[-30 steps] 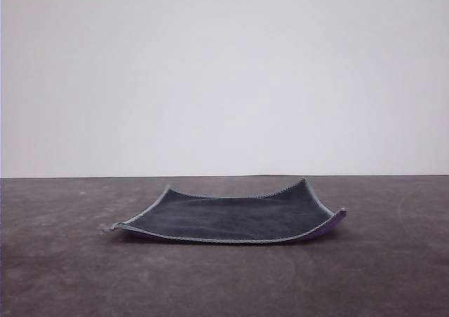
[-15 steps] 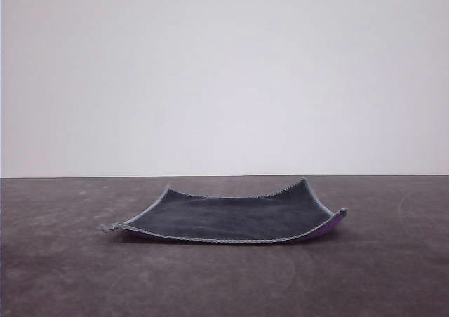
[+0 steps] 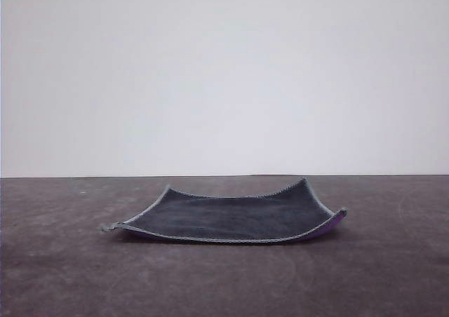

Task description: Fold clothes

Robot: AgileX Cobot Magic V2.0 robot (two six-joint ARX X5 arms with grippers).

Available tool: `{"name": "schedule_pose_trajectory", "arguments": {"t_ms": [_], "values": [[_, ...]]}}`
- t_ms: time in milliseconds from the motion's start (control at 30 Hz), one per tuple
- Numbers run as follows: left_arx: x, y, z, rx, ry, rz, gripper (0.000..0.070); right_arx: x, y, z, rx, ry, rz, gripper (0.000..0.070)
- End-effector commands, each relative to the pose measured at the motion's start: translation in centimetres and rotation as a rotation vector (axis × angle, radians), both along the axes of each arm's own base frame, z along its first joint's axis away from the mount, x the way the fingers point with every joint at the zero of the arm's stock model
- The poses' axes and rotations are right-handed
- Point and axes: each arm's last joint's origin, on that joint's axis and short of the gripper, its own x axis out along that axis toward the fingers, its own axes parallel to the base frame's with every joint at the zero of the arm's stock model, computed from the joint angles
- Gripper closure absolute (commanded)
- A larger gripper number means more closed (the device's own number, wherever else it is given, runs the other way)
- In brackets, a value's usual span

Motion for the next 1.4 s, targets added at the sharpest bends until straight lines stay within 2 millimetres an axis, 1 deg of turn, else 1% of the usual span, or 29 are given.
{"name": "schedule_pose_trajectory", "arguments": {"t_ms": [0,100,167,300,400,467,533,633,700,767,833,933,1067,1167,1267,1367], "values": [[0.0,0.0,0.8,-0.119,-0.024,0.023,0.0695,0.0,0.0,0.6,0.073,-0.023,0.000,0.0700],[0.0,0.0,2.4,-0.162,-0.029,0.027,0.0695,0.0,0.0,2.0,0.085,-0.008,0.010,0.0700],[0.1,0.0,3.8,-0.165,-0.022,0.024,0.0695,0.3,0.1,3.3,0.085,0.013,0.022,0.0700],[1.2,-0.1,6.8,-0.128,0.033,0.003,0.0695,1.9,0.2,6.7,0.087,0.076,0.067,0.0700],[2.8,-0.4,8.9,-0.057,0.084,-0.039,0.0695,4.0,0.3,9.4,0.085,0.141,0.125,0.0700],[4.2,-0.6,10.2,-0.009,0.137,-0.064,0.0695,5.7,0.4,11.1,0.074,0.206,0.166,0.0700],[5.8,-0.7,11.2,0.033,0.200,-0.093,0.0695,7.6,0.6,12.4,0.051,0.275,0.194,0.0700],[8.3,-1.1,12.2,0.072,0.271,-0.159,0.0694,10.1,1.1,13.5,0.004,0.366,0.232,0.0700],[9.7,-1.4,12.4,0.080,0.297,-0.209,0.0694,11.6,1.6,13.8,-0.014,0.413,0.262,0.0700],[11.1,-1.8,12.5,0.082,0.321,-0.268,0.0694,13.0,2.1,13.5,-0.015,0.444,0.321,0.0700],[12.2,-2.1,12.2,0.071,0.343,-0.329,0.0694,14.2,2.7,12.8,0.002,0.469,0.394,0.0700],[13.5,-2.5,11.3,0.041,0.390,-0.419,0.0694,15.4,3.6,11.3,0.030,0.528,0.481,0.0700],[14.6,-2.9,9.8,-0.013,0.458,-0.534,0.0694,16.4,4.5,9.4,0.045,0.613,0.531,0.0700],[15.1,-3.1,8.9,-0.043,0.493,-0.585,0.0694,16.9,5.0,8.5,0.049,0.650,0.554,0.0700],[15.4,-3.2,8.4,-0.055,0.516,-0.601,0.0693,17.1,5.2,8.0,0.051,0.673,0.562,0.0700],[15.5,-3.2,8.2,-0.058,0.527,-0.600,0.0669,17.1,5.3,7.9,0.051,0.677,0.564,0.0700]]}}
